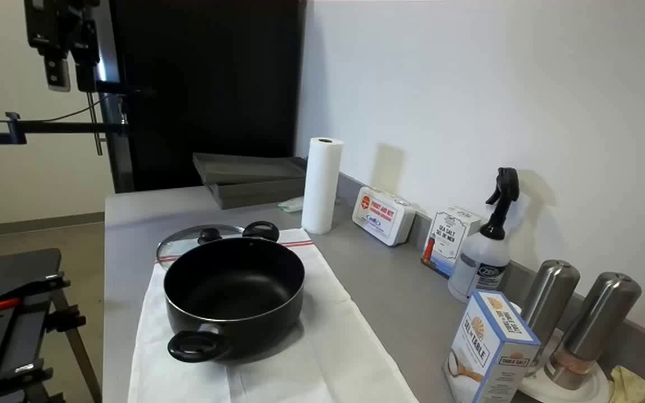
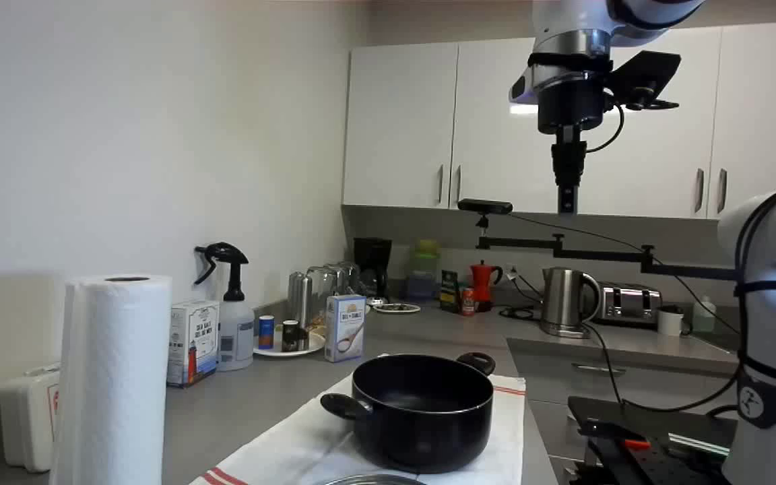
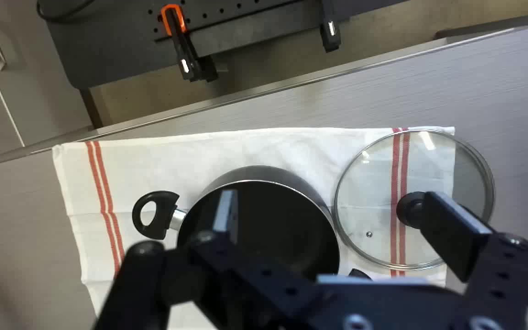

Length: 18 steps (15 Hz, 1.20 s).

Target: Cover the pot

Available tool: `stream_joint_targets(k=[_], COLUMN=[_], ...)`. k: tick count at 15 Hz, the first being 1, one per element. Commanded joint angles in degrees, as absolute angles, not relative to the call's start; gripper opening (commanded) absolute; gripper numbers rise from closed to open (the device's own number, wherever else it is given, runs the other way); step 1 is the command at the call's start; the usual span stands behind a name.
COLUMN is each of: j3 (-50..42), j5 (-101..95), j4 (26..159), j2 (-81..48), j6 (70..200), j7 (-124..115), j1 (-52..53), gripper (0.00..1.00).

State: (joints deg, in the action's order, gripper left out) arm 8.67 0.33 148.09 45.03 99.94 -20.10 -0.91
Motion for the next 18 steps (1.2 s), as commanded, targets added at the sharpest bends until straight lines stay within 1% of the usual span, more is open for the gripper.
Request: stream_joint_targets(k=[1, 11, 15, 18], j3=[8.7, 8.8, 9.7, 11.1], j5=[0.4, 0.7, 1.7, 2.4], j4=[148.0, 148.0, 148.0, 148.1], j2=[45.0, 44.4, 40.6, 36.1], j6=[99.8, 100.4, 103.8, 109.6], j7=[-20.0, -20.0, -19.9, -19.7], j1=[-1.0, -0.8, 0.5, 2.6], gripper=[1.00, 1.00, 1.00, 1.00])
